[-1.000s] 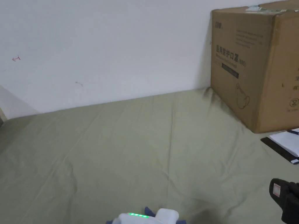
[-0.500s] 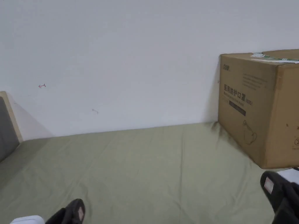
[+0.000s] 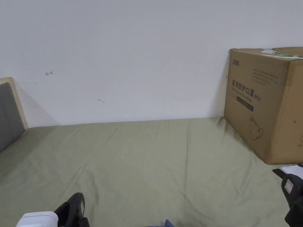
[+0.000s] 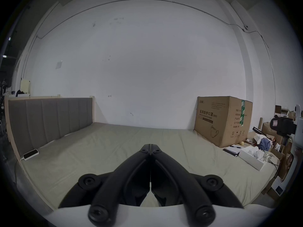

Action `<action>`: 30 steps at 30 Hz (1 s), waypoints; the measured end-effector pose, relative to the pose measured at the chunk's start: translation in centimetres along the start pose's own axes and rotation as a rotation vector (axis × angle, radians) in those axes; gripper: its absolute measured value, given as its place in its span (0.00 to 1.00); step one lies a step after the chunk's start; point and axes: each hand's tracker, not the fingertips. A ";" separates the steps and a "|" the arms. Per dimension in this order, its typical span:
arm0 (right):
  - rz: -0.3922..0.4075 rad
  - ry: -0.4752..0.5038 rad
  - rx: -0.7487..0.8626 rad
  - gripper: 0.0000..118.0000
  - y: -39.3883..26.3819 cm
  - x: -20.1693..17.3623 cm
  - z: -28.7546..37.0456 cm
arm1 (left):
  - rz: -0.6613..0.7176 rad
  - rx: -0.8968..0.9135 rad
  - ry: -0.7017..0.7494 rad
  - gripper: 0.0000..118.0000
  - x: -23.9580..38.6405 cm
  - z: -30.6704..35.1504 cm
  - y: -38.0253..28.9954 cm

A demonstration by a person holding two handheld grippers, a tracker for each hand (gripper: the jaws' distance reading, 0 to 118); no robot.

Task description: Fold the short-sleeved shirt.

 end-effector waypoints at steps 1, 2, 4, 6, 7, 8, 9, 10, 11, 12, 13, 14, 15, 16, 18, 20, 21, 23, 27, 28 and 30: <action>-0.006 0.009 -0.011 0.00 0.4 -0.1 -0.3 | 0.006 -0.011 0.009 0.00 -0.2 -0.1 0.0; 0.002 0.015 -0.014 0.00 0.8 -0.3 -0.6 | 0.009 -0.026 0.022 0.00 -0.4 -0.3 0.0; 0.042 0.096 -0.086 0.00 1.3 -0.9 -2.4 | 0.028 -0.057 0.035 0.00 -0.9 -0.8 -0.1; 0.098 0.184 -0.265 0.00 0.8 -1.9 -5.7 | 0.090 -0.113 -0.023 0.00 -1.8 -1.3 -0.2; 0.122 0.226 -0.401 0.00 -0.1 -2.4 -7.9 | 0.115 -0.141 -0.045 0.00 -2.1 -1.6 -0.3; 0.155 0.259 -0.563 0.00 -1.5 -3.1 -10.3 | 0.129 -0.159 -0.042 0.00 -2.3 -1.8 -0.4; 0.185 0.301 -0.785 0.00 -3.7 -3.7 -13.1 | 0.123 -0.161 -0.031 0.00 -2.4 -1.9 -0.5; 0.194 0.335 -0.964 0.00 -6.3 -4.1 -15.3 | 0.123 -0.163 -0.028 0.00 -2.6 -2.0 -0.7; 0.231 0.308 -1.156 0.00 -9.7 -4.6 -17.1 | 0.129 -0.164 -0.033 0.00 -2.9 -2.1 -0.8; 0.239 0.263 -1.253 0.00 -13.2 -4.7 -18.3 | 0.141 -0.170 -0.045 0.00 -3.2 -2.3 -1.0; 0.252 0.239 -1.313 0.00 -15.8 -4.7 -18.9 | 0.152 -0.181 -0.054 0.00 -3.5 -2.6 -1.2; 0.260 0.231 -1.358 0.00 -18.2 -4.5 -19.4 | 0.173 -0.212 -0.069 0.00 -3.9 -2.9 -1.4; 0.267 0.220 -1.382 0.00 -19.8 -4.4 -19.8 | 0.191 -0.249 -0.086 0.00 -4.3 -3.4 -1.6; 0.315 0.214 -1.392 0.00 -21.2 -4.4 -19.8 | 0.212 -0.303 -0.118 0.00 -5.0 -4.2 -1.9; 0.326 0.234 -1.369 0.00 -22.4 -4.4 -19.7 | 0.265 -0.425 -0.211 0.00 -6.6 -6.2 -2.8; 0.331 0.222 -1.370 0.00 -22.0 -5.0 -20.1 | 0.392 -0.622 -0.334 0.00 -8.5 -9.4 -4.6; 0.339 0.219 -1.374 0.00 -21.6 -5.1 -19.6 | 0.476 -0.715 -0.370 0.01 -9.3 -11.0 -5.8; 0.364 0.234 -1.374 0.00 -21.7 -5.0 -19.6 | 0.572 -0.832 -0.488 0.21 -10.4 -13.7 -8.4; 0.335 0.208 -1.353 0.00 -21.6 -4.9 -19.1 | 0.754 -1.068 -0.701 0.99 -11.4 -19.0 -15.5; 0.332 0.204 -1.349 0.00 -21.6 -5.0 -18.9 | 0.756 -1.132 -0.699 0.99 -10.9 -20.2 -17.1; 0.339 0.206 -1.339 0.00 -21.7 -5.0 -18.6 | 0.790 -1.163 -0.689 0.99 -10.1 -21.8 -19.3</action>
